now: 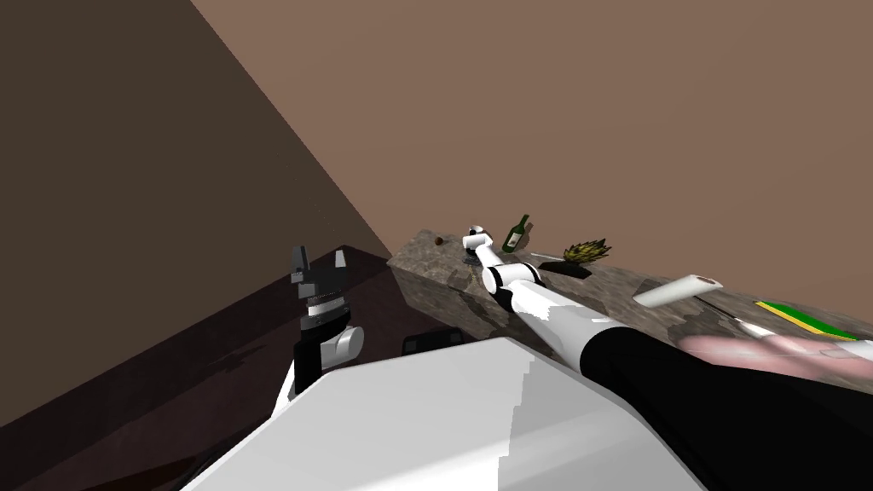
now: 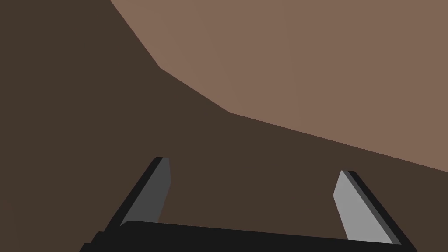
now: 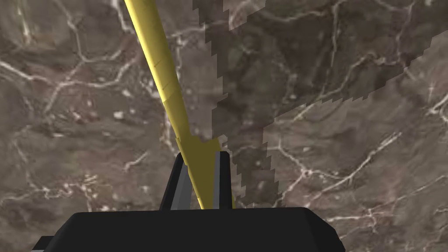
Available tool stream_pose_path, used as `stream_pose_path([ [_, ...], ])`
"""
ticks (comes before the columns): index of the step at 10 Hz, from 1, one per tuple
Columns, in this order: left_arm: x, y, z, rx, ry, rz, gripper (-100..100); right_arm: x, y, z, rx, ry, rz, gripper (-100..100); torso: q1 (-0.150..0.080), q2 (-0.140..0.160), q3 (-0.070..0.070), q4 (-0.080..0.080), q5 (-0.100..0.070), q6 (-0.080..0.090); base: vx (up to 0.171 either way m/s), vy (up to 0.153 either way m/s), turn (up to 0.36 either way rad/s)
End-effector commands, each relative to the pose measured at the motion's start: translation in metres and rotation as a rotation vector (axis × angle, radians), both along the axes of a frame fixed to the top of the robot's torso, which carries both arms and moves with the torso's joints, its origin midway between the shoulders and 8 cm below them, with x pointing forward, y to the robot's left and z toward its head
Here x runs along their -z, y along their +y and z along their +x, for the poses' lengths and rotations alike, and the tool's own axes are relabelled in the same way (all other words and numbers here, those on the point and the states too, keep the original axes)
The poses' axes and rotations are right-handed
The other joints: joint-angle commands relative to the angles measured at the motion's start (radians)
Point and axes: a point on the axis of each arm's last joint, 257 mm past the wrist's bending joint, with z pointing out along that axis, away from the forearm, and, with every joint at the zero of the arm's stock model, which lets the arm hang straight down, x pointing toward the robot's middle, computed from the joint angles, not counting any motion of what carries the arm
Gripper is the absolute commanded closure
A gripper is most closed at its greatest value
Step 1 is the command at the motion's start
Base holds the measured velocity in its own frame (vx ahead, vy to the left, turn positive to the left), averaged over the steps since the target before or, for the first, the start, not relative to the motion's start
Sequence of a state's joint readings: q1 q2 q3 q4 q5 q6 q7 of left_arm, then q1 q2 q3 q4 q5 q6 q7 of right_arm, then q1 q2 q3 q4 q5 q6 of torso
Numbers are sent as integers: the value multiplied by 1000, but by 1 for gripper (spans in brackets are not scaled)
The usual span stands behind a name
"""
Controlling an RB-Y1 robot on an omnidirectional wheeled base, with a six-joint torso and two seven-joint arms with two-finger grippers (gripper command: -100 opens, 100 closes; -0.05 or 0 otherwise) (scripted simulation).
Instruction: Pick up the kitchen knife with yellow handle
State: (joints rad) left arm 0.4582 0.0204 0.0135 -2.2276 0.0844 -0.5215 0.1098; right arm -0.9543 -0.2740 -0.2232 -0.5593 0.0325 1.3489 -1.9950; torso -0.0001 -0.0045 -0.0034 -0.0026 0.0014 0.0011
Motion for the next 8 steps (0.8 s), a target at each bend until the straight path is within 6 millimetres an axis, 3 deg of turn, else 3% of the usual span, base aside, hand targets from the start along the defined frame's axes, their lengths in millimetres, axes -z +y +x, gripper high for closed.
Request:
stream_pose_path([
  [1,0,0,0,0,0,0,0,0,0,0,0,0,0,100,0,0,0,0,0,0,0,0,0],
  [2,0,0,0,0,0,0,0,0,0,0,-1,1,-1,0,0,0,0,0,0,0,0,0,0],
  [3,0,0,0,0,0,0,0,-4,-8,0,-13,3,2,100,0,0,0,0,0,0,11,82,-123],
  [8,0,0,0,0,0,0,0,-13,-32,1,-65,8,0,100,8,-3,-1,0,1,1,40,136,-124],
])
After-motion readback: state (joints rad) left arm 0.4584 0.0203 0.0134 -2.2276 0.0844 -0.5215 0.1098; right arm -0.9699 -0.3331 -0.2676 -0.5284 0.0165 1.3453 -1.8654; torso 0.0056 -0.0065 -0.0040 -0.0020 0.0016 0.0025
